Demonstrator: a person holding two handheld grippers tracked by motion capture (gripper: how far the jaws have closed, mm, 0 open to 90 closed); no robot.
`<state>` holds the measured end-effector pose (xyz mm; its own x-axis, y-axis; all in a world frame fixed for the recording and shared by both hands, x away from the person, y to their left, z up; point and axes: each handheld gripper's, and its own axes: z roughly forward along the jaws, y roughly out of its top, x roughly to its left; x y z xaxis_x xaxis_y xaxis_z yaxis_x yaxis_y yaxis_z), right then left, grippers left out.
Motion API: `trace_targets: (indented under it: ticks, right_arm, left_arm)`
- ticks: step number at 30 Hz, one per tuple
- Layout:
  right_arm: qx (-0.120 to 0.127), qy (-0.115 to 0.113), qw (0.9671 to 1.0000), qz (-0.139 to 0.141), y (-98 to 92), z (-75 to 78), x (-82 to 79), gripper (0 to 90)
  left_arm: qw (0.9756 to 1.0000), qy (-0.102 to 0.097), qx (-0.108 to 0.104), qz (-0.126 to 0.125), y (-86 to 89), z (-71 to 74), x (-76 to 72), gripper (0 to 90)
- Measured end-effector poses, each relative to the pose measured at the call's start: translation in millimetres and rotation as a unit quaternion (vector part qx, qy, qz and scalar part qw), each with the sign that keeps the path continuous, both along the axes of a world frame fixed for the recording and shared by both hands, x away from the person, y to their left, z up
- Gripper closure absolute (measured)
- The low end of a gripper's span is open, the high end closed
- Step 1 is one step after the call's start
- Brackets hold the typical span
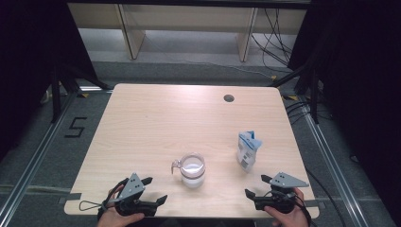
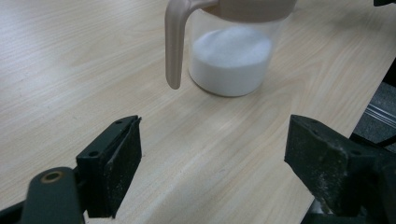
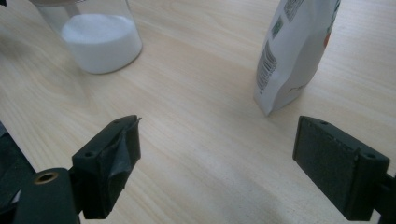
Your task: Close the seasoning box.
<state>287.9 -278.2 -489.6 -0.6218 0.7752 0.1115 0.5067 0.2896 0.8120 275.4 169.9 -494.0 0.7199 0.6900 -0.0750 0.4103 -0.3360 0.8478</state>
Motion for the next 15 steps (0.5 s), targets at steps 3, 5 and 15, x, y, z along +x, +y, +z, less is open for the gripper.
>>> trace_targets:
  ticks: [3, 5, 15]
  right_arm:
    - [0.006, 0.014, 0.9999, -0.004, 2.6, -0.5, -1.9, 16.1]
    - [0.002, 0.011, 0.9999, 0.003, 2.8, -0.6, -1.4, 16.1]
    - [0.001, 0.004, 1.0000, 0.007, 1.0, -1.3, 1.0, 16.1]
  left_arm:
    - [1.0000, 0.003, -0.005, 0.008, -0.4, -0.7, 0.0, 18.4]
    - [1.0000, 0.003, -0.005, 0.007, 0.1, -1.6, 1.0, 18.4]
    - [0.9999, 0.003, -0.001, 0.012, 2.3, -2.1, 2.6, 18.6]
